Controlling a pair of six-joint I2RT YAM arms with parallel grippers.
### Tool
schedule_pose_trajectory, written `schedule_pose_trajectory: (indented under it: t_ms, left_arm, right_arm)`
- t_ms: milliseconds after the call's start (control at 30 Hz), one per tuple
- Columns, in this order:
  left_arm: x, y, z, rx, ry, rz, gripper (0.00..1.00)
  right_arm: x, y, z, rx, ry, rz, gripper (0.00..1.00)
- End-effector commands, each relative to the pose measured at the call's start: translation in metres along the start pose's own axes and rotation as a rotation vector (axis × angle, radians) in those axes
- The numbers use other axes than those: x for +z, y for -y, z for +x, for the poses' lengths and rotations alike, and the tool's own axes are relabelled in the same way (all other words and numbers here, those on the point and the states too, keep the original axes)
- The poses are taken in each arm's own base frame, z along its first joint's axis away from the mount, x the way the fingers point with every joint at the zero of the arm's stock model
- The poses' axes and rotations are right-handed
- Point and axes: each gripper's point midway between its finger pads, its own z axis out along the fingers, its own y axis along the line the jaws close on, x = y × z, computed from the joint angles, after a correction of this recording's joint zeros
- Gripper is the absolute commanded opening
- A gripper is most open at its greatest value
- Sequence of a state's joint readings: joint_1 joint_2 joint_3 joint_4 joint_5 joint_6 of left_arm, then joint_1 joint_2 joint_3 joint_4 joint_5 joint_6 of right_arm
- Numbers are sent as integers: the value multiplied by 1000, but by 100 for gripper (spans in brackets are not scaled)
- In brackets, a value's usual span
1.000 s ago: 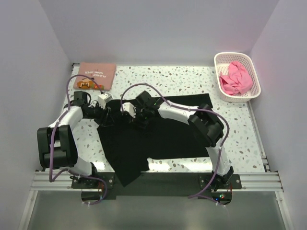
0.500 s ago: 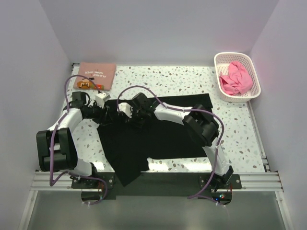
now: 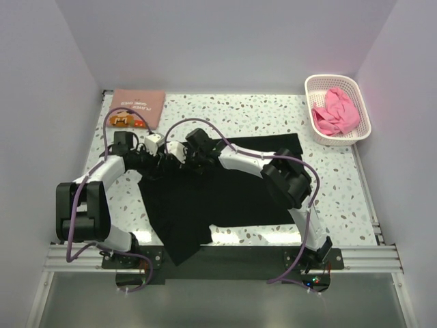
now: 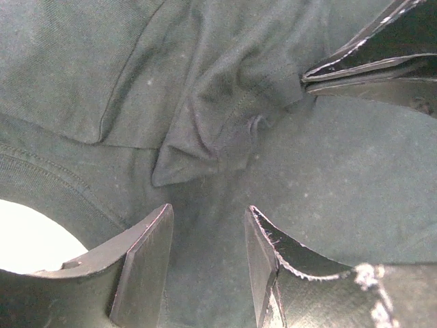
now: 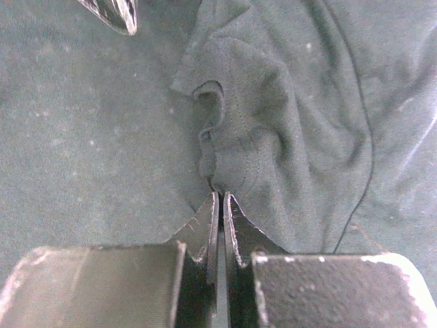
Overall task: Fold and stack the t-shirts
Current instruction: Fold the tshirt
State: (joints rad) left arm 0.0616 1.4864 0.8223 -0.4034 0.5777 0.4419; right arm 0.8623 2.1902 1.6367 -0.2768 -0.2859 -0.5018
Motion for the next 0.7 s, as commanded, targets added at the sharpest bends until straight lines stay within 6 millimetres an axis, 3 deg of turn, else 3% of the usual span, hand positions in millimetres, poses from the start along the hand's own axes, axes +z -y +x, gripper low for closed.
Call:
schedule_pose_trajectory:
  t_ms: [0, 200, 400, 667]
  left_arm:
    - [5, -5, -12, 14, 35, -32, 51]
    - [11, 3, -12, 1, 47, -40, 57]
    - [20, 15, -16, -12, 71, -64, 61]
    - [34, 4, -25, -59, 98, -181, 62]
  right_arm:
    - [-26, 18, -39, 17, 96, 52, 0]
    - [-35, 38, -41, 91, 131, 91, 0]
    - [-36, 45, -40, 174, 150, 81, 0]
    - [-29, 57, -35, 299, 147, 47, 0]
